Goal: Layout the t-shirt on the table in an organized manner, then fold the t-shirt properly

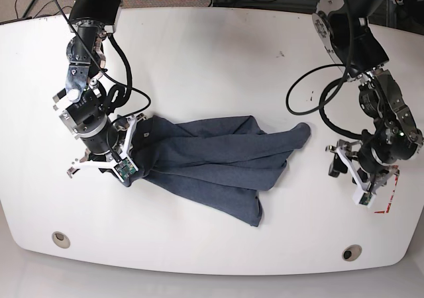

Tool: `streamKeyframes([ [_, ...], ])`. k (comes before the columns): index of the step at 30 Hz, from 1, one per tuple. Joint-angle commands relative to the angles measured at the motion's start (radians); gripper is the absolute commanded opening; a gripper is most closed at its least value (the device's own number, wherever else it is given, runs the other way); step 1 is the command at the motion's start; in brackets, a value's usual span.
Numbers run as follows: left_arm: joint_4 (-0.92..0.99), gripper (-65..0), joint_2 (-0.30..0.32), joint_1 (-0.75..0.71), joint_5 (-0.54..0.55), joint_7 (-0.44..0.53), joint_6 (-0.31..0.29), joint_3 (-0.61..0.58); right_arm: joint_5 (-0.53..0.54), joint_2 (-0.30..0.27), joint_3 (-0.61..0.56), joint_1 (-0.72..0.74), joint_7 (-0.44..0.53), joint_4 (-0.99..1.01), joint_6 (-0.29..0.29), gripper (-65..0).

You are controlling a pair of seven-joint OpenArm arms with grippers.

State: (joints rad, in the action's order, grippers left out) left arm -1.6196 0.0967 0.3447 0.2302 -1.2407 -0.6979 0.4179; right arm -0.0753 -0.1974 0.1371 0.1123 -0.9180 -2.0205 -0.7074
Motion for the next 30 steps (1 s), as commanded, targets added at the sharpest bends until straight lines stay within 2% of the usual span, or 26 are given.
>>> streamKeyframes([
  [1, -0.005, -28.8, -0.013, -0.002, 0.011, 0.020, 0.000, 0.002, -0.004, -0.010, 0.008, 0.019, 0.023, -0.018, 0.009, -65.0],
  [19, 0.212, -28.8, -0.044, -0.071, 0.016, 0.023, 0.000, -0.001, 0.004, -0.009, 0.040, 0.008, 0.023, -0.018, 0.009, -65.0],
  [30, 0.275, -28.8, -0.059, -0.072, 0.016, 0.071, 0.000, -0.095, 0.004, -0.007, 0.042, 0.008, 0.023, -0.018, 0.009, -65.0],
])
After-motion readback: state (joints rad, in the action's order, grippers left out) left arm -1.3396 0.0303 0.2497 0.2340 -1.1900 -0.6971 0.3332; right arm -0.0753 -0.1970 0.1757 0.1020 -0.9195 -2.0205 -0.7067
